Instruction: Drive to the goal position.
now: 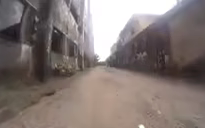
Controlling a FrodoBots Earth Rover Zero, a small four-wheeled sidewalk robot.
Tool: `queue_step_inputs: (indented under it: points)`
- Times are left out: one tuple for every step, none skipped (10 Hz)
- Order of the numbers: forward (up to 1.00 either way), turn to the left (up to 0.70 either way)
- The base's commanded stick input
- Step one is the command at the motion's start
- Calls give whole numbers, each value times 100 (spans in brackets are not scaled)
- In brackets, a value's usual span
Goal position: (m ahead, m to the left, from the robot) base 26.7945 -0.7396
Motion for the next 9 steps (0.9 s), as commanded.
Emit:
queue_step_inputs:
  points:
    - [100,0]
    - [100,0]
    - [100,0]
    - [100,0]
    - [100,0]
    - [100,0]
    - [100,0]
    - [100,0]
    - [100,0]
